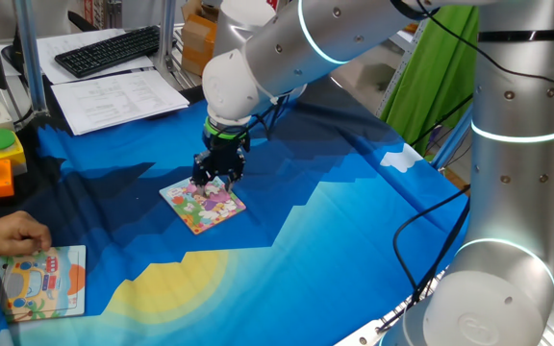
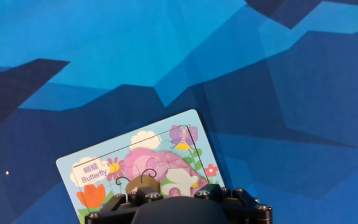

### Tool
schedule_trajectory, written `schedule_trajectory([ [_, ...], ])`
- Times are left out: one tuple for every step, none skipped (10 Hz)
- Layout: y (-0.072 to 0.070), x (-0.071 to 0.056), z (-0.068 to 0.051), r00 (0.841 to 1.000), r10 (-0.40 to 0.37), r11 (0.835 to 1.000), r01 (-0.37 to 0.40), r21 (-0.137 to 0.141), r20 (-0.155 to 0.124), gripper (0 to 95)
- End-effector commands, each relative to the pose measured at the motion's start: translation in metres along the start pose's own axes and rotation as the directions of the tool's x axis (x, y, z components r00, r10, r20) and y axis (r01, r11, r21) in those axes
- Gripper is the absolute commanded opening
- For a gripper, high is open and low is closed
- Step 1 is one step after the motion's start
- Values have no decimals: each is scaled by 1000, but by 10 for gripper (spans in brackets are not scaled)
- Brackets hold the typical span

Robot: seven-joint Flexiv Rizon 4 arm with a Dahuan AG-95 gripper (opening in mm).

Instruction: Assemble one piece of a puzzle

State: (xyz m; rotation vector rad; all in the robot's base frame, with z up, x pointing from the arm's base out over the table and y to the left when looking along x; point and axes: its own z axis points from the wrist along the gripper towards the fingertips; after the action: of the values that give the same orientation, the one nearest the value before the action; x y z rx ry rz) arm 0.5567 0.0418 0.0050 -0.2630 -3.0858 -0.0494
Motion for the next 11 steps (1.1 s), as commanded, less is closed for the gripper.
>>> schedule_trajectory([
  [1,0,1,1000,2,1000,-2,-3,0,570],
  [1,1,2,1000,1,1000,-1,-4,0,570],
  [1,1,2,1000,0,1000,0,-5,-1,380],
  [1,1,2,1000,0,1000,0,-6,-1,380],
  [1,0,2,1000,-1,1000,1,-2,-1,190],
  [2,0,1,1000,0,1000,0,-6,-2,190],
  [2,0,1,1000,-1,1000,1,-6,-2,190],
  [2,-1,0,1000,0,1000,0,-3,-8,190],
  [2,-1,-1,1000,0,1000,0,-7,-11,190],
  [2,-1,0,1000,-1,1000,1,-6,-8,190],
  [2,-2,-2,1000,-3,1000,3,-3,-12,190],
])
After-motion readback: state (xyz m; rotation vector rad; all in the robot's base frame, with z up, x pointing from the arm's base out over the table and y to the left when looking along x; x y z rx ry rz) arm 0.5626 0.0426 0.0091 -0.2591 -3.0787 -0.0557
